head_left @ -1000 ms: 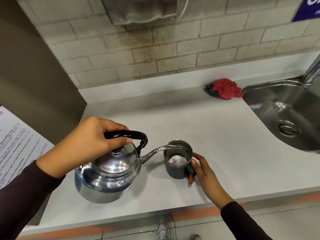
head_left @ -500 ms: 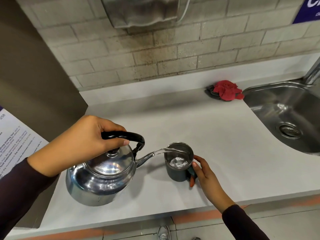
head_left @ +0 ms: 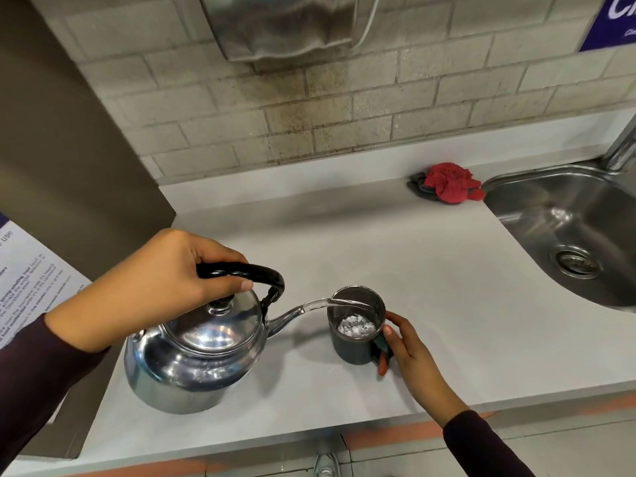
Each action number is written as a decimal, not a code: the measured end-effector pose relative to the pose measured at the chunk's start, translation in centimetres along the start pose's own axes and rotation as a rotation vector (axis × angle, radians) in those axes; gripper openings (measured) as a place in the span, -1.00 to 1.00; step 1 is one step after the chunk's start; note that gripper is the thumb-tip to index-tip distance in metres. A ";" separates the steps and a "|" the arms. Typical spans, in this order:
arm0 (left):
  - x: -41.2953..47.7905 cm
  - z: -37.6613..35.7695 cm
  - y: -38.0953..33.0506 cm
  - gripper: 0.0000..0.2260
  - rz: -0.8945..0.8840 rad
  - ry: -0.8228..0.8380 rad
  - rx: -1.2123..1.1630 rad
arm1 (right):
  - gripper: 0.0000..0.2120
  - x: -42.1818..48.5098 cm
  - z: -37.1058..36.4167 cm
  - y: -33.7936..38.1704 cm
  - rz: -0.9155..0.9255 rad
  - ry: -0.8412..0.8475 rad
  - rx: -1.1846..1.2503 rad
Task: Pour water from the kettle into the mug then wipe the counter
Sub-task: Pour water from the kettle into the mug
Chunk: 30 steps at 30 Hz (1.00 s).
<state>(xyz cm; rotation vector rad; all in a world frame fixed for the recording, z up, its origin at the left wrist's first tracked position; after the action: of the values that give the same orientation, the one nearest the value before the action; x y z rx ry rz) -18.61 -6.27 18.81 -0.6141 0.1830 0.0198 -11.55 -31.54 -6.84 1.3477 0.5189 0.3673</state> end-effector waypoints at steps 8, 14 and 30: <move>0.0 0.1 -0.1 -0.69 -0.003 0.021 0.017 | -0.77 0.0 0.0 -0.2 -0.008 0.006 0.006; 0.1 0.3 0.0 -0.68 0.000 0.032 0.017 | -0.76 0.0 0.0 -0.1 -0.014 0.007 0.013; 0.5 0.5 0.0 -0.80 0.003 0.021 0.076 | -0.79 -0.1 0.0 0.2 -0.018 0.004 0.013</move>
<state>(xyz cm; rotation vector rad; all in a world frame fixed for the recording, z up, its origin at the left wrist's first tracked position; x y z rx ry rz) -18.04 -5.98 19.17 -0.5386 0.2041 0.0089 -11.66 -31.56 -6.62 1.3547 0.5371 0.3520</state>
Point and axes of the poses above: each hand's wrist, its own x-axis towards the middle knuckle, its own z-axis out of the back of the hand, y = z × x, the point moved 5 cm from there along x, towards the middle knuckle, and after that the axes turned 10 degrees about y, right-handed, at the moved point
